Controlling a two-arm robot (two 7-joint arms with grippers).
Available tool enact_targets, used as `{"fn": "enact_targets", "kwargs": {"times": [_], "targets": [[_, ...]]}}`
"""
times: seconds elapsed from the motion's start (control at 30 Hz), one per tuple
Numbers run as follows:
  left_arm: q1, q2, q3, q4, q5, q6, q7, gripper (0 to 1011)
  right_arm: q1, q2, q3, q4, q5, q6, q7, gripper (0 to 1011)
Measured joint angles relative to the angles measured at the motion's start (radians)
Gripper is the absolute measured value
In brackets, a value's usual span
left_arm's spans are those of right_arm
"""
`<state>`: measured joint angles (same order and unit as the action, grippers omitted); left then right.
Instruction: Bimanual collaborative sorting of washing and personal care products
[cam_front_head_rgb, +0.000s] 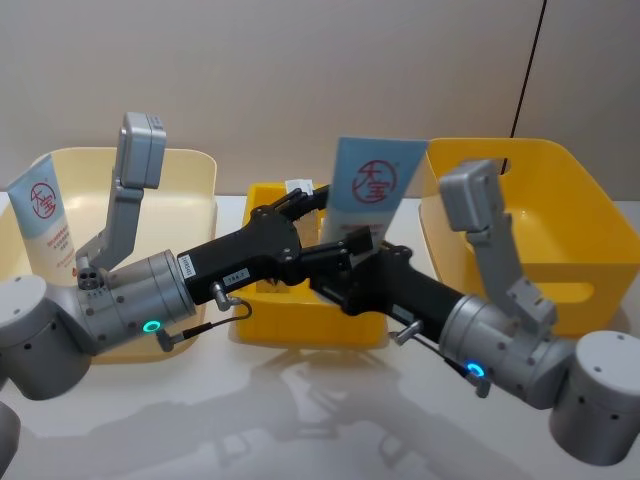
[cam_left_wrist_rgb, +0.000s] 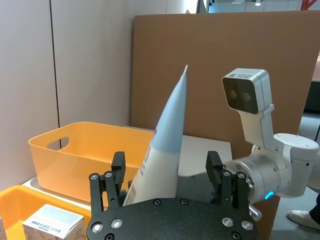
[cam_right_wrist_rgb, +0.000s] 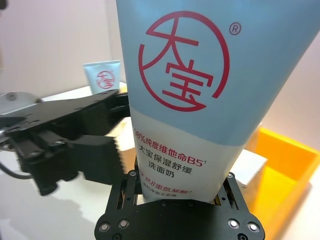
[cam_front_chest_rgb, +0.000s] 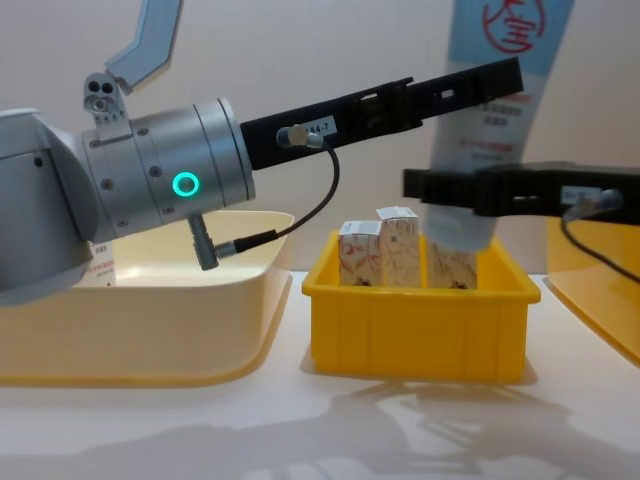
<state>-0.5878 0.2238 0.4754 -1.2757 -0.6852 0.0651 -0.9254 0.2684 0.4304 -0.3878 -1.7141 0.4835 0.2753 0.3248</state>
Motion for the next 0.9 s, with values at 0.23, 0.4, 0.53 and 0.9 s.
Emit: {"fn": "enact_targets", "kwargs": {"times": [0.23, 0.4, 0.53, 0.9], "targets": [[0.0, 0.0, 0.0, 0.0, 0.0, 0.0, 0.0, 1003, -0.031, 0.013, 0.044, -0.025, -0.004, -0.005, -0.051, 617], [0.0, 0.0, 0.0, 0.0, 0.0, 0.0, 0.001, 1003, -0.053, 0.021, 0.082, -0.042, -0.015, -0.01, -0.094, 617], [0.0, 0.0, 0.0, 0.0, 0.0, 0.0, 0.001, 1003, -0.062, 0.023, 0.103, -0.046, -0.024, -0.014, -0.121, 617], [0.0, 0.0, 0.0, 0.0, 0.0, 0.0, 0.001, 1003, -0.063, 0.017, 0.169, -0.029, -0.068, -0.033, -0.217, 617]]}}
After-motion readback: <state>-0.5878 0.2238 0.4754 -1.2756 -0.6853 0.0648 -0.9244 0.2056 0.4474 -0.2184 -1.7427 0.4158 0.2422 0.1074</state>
